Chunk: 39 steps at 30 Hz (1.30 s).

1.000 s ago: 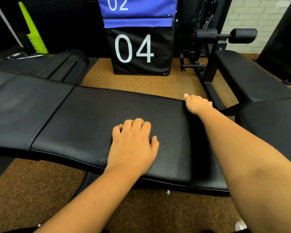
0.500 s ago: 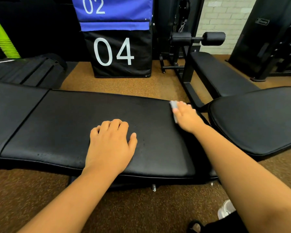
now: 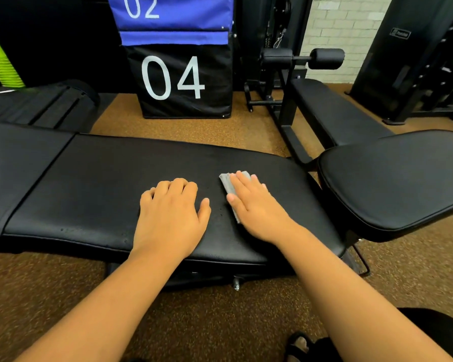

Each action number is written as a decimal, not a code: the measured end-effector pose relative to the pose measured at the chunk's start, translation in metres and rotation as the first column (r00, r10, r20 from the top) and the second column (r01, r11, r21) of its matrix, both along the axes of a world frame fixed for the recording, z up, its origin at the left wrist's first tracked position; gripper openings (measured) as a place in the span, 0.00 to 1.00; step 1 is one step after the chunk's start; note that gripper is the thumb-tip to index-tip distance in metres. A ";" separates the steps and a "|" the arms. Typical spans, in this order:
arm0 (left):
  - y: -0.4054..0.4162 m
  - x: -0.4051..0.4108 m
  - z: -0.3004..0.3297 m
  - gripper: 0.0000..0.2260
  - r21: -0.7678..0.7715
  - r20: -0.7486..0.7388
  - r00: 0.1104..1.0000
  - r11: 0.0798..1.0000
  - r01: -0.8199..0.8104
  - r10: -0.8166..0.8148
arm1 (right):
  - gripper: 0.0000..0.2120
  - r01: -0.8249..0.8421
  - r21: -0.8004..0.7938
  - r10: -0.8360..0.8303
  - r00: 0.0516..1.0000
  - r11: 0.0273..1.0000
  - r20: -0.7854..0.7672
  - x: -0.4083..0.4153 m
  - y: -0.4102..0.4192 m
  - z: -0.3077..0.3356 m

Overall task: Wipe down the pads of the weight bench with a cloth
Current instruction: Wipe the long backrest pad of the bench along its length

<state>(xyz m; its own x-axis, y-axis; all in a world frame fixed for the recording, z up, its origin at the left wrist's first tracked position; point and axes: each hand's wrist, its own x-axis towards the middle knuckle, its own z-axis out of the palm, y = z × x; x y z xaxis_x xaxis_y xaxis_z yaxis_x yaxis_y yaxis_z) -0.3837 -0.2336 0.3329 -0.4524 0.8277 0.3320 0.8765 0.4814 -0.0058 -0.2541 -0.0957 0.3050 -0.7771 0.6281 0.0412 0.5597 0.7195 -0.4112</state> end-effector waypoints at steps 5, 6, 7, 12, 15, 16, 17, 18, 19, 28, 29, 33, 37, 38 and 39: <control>-0.001 0.000 0.001 0.18 -0.004 0.005 1.000 1.000 0.009 -0.009 | 0.25 0.275 -0.021 -0.275 0.961 0.961 0.006 0.066 0.059 -0.021; -0.001 0.000 0.001 0.18 -0.004 0.001 1.000 1.000 0.009 -0.009 | 0.25 0.338 -0.043 -0.338 0.941 0.940 0.020 0.077 0.069 -0.023; -0.001 0.000 0.001 0.18 -0.003 -0.001 1.000 1.000 0.007 -0.007 | 0.25 0.373 -0.057 -0.372 0.928 0.926 0.036 0.084 0.076 -0.024; 0.000 0.000 0.002 0.18 -0.015 0.009 1.000 1.000 0.006 -0.006 | 0.23 0.350 0.080 -0.354 0.935 0.933 0.032 0.069 0.048 -0.015; 0.000 0.002 0.001 0.18 -0.005 0.007 1.000 1.000 0.008 -0.008 | 0.23 0.194 0.091 -0.195 0.981 0.977 -0.001 0.048 0.005 -0.008; -0.001 0.002 0.001 0.18 -0.005 0.009 1.000 1.000 0.009 -0.009 | 0.25 0.143 0.064 -0.143 0.990 0.988 0.001 0.043 -0.009 -0.007; -0.001 0.002 0.001 0.18 -0.006 0.011 1.000 1.000 0.010 -0.010 | 0.26 0.100 0.034 -0.100 0.995 0.994 0.002 0.043 -0.018 -0.007; -0.001 0.002 0.001 0.18 -0.009 0.010 1.000 1.000 0.010 -0.010 | 0.26 0.071 0.015 -0.071 0.997 0.997 0.001 0.045 -0.021 -0.008; -0.002 0.002 0.001 0.18 -0.013 0.006 1.000 1.000 0.010 -0.010 | 0.27 0.054 0.001 -0.054 0.999 0.999 -0.006 0.051 -0.020 -0.010; -0.001 0.001 0.001 0.19 -0.010 0.001 1.000 1.000 0.012 -0.012 | 0.26 0.378 0.083 -0.382 0.923 0.922 0.042 0.109 0.017 -0.019; 0.000 0.001 0.000 0.19 -0.013 -0.002 1.000 1.000 0.009 -0.009 | 0.28 0.363 0.125 -0.371 0.927 0.923 0.048 0.101 0.011 -0.019; 0.000 0.001 0.000 0.18 -0.013 0.005 1.000 1.000 0.005 -0.005 | 0.25 0.222 0.141 -0.219 0.975 0.965 -0.040 0.051 -0.035 -0.012; -0.003 0.003 0.001 0.19 0.003 0.010 1.000 1.000 0.020 -0.020 | 0.25 0.037 0.055 -0.033 0.997 0.998 -0.067 0.036 -0.069 -0.001; -0.004 0.003 0.001 0.19 0.006 0.011 1.000 1.000 0.024 -0.024 | 0.25 0.033 0.035 -0.031 0.997 0.999 -0.064 0.043 -0.068 0.000; -0.005 0.003 0.002 0.19 0.008 0.010 1.000 1.000 0.025 -0.025 | 0.25 0.043 0.041 -0.040 0.997 0.998 -0.063 0.051 -0.064 -0.001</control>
<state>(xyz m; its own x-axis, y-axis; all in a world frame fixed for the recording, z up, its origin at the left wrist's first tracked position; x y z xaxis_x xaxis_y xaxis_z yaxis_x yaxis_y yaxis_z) -0.3805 -0.2381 0.3344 -0.4349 0.8364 0.3337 0.8883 0.4592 0.0068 -0.2031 -0.1598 0.3037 -0.7453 0.6565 0.1162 0.5637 0.7136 -0.4160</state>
